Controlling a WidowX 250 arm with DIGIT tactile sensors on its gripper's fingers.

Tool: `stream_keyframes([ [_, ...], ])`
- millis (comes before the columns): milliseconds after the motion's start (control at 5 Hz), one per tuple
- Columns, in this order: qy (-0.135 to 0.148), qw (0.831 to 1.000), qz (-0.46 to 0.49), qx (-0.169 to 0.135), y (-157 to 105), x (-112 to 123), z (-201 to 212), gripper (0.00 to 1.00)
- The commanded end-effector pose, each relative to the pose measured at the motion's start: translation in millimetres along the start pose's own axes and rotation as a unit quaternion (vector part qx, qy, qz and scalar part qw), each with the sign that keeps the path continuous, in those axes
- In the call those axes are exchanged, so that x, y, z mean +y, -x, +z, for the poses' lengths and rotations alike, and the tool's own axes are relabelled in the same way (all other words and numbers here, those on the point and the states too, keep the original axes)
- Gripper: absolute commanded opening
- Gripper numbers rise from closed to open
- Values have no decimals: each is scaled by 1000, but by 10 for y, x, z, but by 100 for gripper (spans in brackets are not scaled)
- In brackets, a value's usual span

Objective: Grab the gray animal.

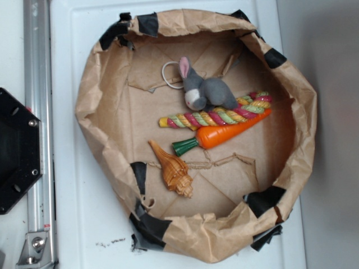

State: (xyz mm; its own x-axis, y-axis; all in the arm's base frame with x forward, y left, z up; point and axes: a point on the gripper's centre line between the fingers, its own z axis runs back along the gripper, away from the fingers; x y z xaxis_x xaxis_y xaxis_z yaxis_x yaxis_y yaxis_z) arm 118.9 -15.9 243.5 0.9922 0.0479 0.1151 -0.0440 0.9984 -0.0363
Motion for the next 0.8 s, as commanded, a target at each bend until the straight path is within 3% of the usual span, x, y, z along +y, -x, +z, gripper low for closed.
stream_keyframes([
  [0,0,1000,0,0,0,0,0,100],
  [200,60,995,-77,16,-423,-11,-449,100],
  [400,1,976,-207,-62,-873,-29,-646,100],
  [600,-14,964,-259,-52,-1223,32,-962,100],
])
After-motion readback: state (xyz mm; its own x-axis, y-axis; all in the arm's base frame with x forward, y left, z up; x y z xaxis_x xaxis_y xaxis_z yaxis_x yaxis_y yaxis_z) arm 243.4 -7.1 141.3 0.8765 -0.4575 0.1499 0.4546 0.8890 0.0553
